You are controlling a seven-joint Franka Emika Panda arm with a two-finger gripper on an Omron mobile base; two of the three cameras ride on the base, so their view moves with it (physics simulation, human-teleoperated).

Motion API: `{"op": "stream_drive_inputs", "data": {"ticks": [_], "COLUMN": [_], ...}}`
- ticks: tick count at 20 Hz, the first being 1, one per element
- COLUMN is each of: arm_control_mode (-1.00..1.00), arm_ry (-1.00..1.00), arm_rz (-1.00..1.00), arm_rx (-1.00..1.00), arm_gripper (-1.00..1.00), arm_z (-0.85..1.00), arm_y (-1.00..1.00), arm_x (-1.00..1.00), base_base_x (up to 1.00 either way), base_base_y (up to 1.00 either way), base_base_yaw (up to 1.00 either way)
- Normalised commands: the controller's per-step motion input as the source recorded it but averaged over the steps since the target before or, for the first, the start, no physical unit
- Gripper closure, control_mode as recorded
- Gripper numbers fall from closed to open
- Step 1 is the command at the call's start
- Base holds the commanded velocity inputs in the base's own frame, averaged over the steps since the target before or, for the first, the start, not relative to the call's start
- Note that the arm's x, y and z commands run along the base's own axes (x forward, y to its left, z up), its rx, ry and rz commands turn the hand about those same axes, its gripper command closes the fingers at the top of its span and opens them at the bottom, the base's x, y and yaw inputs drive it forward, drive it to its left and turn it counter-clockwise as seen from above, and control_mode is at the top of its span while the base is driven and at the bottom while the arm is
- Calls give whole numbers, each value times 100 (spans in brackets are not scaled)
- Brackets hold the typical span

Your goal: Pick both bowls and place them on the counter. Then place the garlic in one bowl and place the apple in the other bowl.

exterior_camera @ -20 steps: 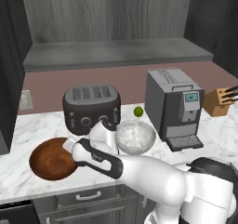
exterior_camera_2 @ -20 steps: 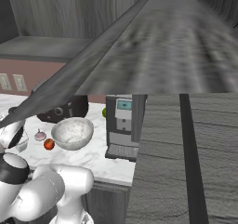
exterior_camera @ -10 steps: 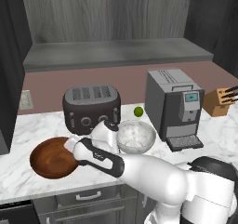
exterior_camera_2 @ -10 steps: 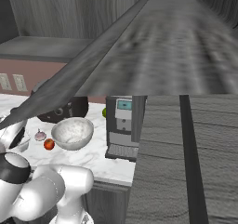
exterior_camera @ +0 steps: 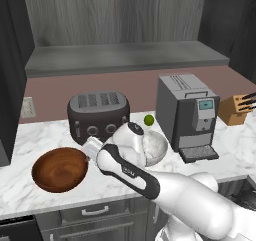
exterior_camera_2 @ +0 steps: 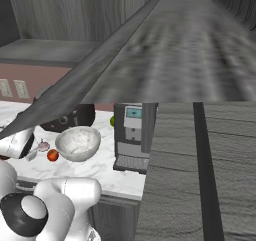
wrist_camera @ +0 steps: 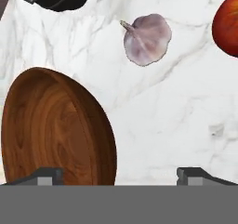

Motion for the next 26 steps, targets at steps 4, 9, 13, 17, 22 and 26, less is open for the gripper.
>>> {"op": "stream_drive_inputs", "data": {"ticks": [4,9,13,17,22,26], "arm_control_mode": [-100,-100,-100,-100,-100,-100], "arm_ry": [2,7,14,17,17,16], "arm_rz": [-18,-23,-16,-3,0,0], "arm_rx": [0,0,-1,-1,-1,-2], "arm_gripper": [-100,-100,-100,-100,-100,-100], "arm_z": [21,11,0,0,-3,-19], "arm_y": [-29,-23,-8,-1,-7,-1], "arm_x": [1,12,40,64,59,43], "base_base_x": [0,0,0,0,0,0], "base_base_y": [0,0,0,0,0,0], "base_base_yaw": [0,0,0,0,0,0]}}
